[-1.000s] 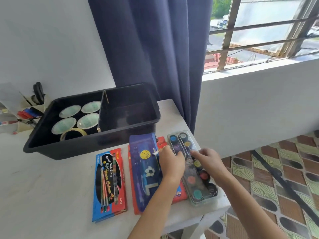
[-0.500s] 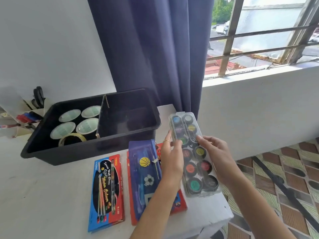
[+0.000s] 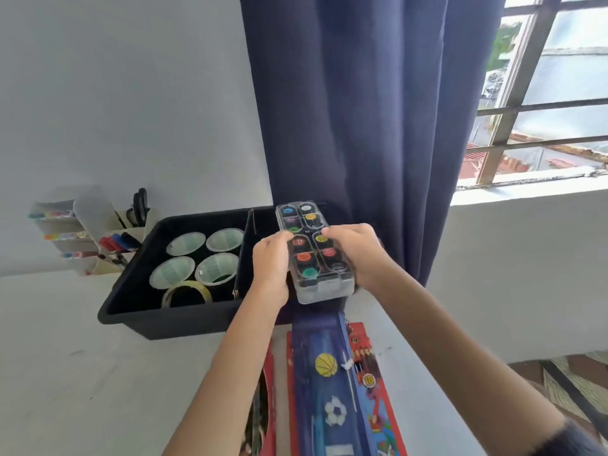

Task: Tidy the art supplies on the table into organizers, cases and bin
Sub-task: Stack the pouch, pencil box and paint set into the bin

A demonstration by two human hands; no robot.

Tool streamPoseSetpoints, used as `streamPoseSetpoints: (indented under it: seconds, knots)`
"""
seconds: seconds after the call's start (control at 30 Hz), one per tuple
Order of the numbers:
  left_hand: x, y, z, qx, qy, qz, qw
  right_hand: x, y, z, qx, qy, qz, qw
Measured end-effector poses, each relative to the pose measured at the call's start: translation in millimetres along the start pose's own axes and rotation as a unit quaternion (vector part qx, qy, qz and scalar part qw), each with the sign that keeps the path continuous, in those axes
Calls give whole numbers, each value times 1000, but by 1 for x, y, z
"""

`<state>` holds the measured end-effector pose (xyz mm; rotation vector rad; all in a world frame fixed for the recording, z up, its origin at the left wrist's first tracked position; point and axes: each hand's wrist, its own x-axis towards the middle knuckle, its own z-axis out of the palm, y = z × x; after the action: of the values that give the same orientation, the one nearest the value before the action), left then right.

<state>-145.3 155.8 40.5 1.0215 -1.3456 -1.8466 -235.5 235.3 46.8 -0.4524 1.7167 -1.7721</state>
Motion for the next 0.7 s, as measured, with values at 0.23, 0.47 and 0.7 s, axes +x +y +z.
streamPoseSetpoints:
  seconds: [0.23, 0.47, 0.7]
  knots:
    - [87, -31, -18, 78, 42, -29, 996, 85, 52, 39, -97, 15, 47, 994]
    - [124, -65, -21, 203, 6, -66, 977, 101, 70, 45, -243, 44, 86, 965]
    - [128, -74, -24, 237, -20, -85, 968, 102, 78, 44, -333, 41, 23, 942]
